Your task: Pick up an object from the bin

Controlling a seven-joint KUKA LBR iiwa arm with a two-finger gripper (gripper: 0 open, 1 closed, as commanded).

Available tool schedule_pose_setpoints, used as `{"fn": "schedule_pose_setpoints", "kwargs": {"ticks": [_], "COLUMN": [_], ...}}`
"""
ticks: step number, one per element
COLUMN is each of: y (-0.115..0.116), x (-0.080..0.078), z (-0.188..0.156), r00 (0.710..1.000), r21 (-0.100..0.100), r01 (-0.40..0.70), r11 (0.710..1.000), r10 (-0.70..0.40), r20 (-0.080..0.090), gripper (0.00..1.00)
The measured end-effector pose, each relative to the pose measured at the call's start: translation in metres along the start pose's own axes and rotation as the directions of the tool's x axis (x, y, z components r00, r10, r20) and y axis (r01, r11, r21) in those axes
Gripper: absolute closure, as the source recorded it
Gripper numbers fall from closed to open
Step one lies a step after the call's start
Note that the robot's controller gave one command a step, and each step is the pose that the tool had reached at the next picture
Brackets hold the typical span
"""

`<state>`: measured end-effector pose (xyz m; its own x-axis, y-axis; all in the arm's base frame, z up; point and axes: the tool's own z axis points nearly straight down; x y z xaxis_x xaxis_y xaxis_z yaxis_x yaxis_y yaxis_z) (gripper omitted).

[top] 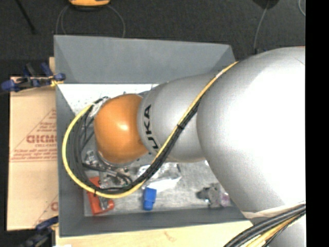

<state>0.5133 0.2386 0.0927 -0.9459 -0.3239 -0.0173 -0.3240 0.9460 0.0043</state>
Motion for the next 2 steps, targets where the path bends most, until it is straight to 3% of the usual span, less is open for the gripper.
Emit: {"fn": "schedule_pose_setpoints", "kwargs": {"ticks": [1,2], "y": [0.011,-0.003], "x": [0.039,-0.001], "z": [-0.009,-0.014], "r00": [0.834,0.650], "r21": [-0.005,-0.008], "r01": [0.551,0.760], "r11": [0.834,0.650], "r10": [-0.551,-0.760], "r20": [-0.014,-0.011], "gripper": [0.00,0.00]}}
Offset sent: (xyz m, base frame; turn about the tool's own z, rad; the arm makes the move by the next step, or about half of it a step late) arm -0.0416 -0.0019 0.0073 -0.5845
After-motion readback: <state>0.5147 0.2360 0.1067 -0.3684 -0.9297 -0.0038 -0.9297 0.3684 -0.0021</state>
